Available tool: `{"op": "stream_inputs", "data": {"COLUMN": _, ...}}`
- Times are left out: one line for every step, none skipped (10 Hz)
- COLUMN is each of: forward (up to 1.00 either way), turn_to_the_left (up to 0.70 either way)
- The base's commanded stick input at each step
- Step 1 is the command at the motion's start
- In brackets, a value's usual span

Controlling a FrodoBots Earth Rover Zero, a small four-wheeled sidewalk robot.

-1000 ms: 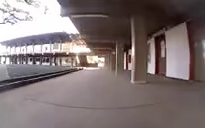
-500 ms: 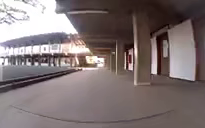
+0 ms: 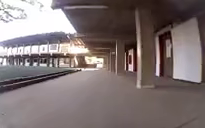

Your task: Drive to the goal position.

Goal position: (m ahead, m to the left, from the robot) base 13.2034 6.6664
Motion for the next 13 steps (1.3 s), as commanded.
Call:
{"op": "stream_inputs", "data": {"forward": 0.70, "turn_to_the_left": 0.00}}
{"op": "stream_inputs", "data": {"forward": 0.70, "turn_to_the_left": 0.00}}
{"op": "stream_inputs", "data": {"forward": 0.70, "turn_to_the_left": 0.00}}
{"op": "stream_inputs", "data": {"forward": 0.70, "turn_to_the_left": 0.00}}
{"op": "stream_inputs", "data": {"forward": 0.70, "turn_to_the_left": 0.00}}
{"op": "stream_inputs", "data": {"forward": 0.70, "turn_to_the_left": 0.00}}
{"op": "stream_inputs", "data": {"forward": 0.70, "turn_to_the_left": 0.00}}
{"op": "stream_inputs", "data": {"forward": 0.70, "turn_to_the_left": 0.00}}
{"op": "stream_inputs", "data": {"forward": 0.70, "turn_to_the_left": 0.00}}
{"op": "stream_inputs", "data": {"forward": 0.70, "turn_to_the_left": 0.00}}
{"op": "stream_inputs", "data": {"forward": 0.70, "turn_to_the_left": 0.00}}
{"op": "stream_inputs", "data": {"forward": 0.70, "turn_to_the_left": 0.00}}
{"op": "stream_inputs", "data": {"forward": 0.70, "turn_to_the_left": 0.00}}
